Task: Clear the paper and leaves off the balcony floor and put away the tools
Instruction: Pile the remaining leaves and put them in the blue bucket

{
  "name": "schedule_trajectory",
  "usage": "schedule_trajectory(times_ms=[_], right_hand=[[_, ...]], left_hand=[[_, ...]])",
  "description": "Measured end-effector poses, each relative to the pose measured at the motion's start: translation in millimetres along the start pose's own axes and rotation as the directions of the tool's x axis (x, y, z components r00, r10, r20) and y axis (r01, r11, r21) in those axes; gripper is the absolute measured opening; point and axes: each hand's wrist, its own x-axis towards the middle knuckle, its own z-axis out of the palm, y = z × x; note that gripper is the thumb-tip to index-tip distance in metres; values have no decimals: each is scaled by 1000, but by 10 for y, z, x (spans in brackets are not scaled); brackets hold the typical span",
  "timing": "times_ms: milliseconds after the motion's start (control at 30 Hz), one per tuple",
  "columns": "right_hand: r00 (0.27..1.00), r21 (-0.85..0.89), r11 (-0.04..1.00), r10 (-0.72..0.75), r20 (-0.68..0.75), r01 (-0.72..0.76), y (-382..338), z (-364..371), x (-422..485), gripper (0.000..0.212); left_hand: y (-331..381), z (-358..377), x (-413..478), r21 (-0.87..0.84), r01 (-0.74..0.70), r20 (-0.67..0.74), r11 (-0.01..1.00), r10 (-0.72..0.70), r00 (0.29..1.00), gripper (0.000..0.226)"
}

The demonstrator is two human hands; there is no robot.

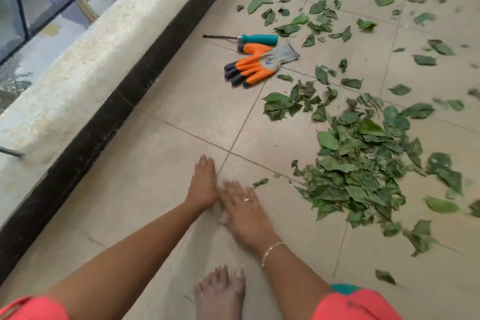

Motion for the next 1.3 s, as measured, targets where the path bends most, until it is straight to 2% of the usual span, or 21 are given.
schedule_trajectory(times_ms=[100,167,233,300,367,433,500,533,600,700,733,767,833,900,933,967,1033,1100,1167,1200,1300], right_hand=[[965,68,976,215,-148,-207,610,-225,-143,66],[922,150,930,356,-153,-335,1057,-549,-222,62],[872,116,893,450,-193,-435,1434,-900,-338,56],[846,114,885,465,-261,-451,1604,-1132,-485,50],[881,213,897,428,-199,-387,1535,-1219,-629,47],[953,296,907,303,34,-299,1328,-1094,-791,46],[944,310,909,200,263,-279,1236,-899,-928,45],[938,316,902,208,277,-293,1273,-847,-960,45],[919,311,864,368,145,-395,1513,-846,-939,48],[792,293,779,602,-104,-554,1803,-957,-886,52],[787,297,786,599,-149,-542,1794,-980,-864,51],[827,302,822,542,-150,-484,1723,-1018,-848,48],[949,259,913,313,47,-314,1491,-1022,-796,42],[945,220,948,165,281,-231,1360,-961,-730,43],[945,210,948,177,274,-238,1402,-966,-696,45],[950,201,937,249,187,-286,1507,-1009,-687,48],[889,184,878,456,-41,-442,1731,-1130,-806,56],[878,231,872,465,-116,-432,1862,-1209,-1072,58],[925,266,892,380,-1,-366,1842,-1205,-1457,48],[932,268,893,340,123,-361,1789,-1138,-1679,43],[814,261,864,248,525,-431,1646,-803,-2317,31]], left_hand=[[234,242,-197,-52,-72,103,996,77,992,62],[499,281,-237,-240,-123,192,963,171,966,58],[747,247,-216,-372,-153,164,916,227,960,52],[894,197,-177,-378,-178,85,909,226,970,46],[941,154,-184,-343,-198,10,918,215,977,43],[906,120,-214,-278,-201,-43,939,197,979,39],[831,117,-266,-198,-203,-39,959,199,979,35],[793,130,-295,-166,-212,-24,963,211,977,33],[732,169,-343,-95,-233,21,968,236,972,29],[709,239,-343,64,-267,94,961,261,961,27],[733,259,-318,123,-282,118,951,268,956,27],[774,272,-287,173,-295,142,940,273,952,28],[885,283,-221,259,-325,184,910,284,941,27],[1009,300,-152,328,-352,212,877,295,932,26],[1063,313,-117,358,-357,225,863,291,930,25],[1111,328,-83,392,-357,240,848,281,929,25],[1202,350,-28,465,-360,265,809,261,928,26],[1307,349,7,509,-382,246,772,295,923,32],[1439,365,-3,509,-445,233,737,380,895,42],[1504,392,-29,501,-485,245,717,420,874,47],[1627,556,-172,471,-607,348,640,497,795,53]])
